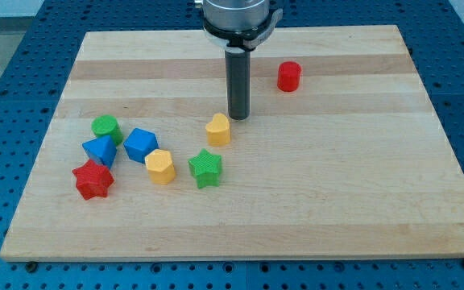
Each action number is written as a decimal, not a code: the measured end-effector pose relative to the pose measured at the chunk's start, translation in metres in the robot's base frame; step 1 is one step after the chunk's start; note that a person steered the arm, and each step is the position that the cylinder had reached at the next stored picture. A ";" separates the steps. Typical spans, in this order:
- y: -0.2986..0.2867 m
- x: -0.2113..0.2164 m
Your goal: Push yellow heart closer to green star
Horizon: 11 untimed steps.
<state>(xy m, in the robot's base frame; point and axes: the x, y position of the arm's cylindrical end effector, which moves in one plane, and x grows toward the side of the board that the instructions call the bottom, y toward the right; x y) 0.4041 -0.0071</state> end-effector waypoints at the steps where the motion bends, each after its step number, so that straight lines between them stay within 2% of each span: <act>1: -0.001 0.025; 3: -0.025 0.032; 5: -0.033 -0.013; 6: -0.050 -0.005; 8: -0.050 0.049; 9: -0.050 0.051; 11: -0.029 0.018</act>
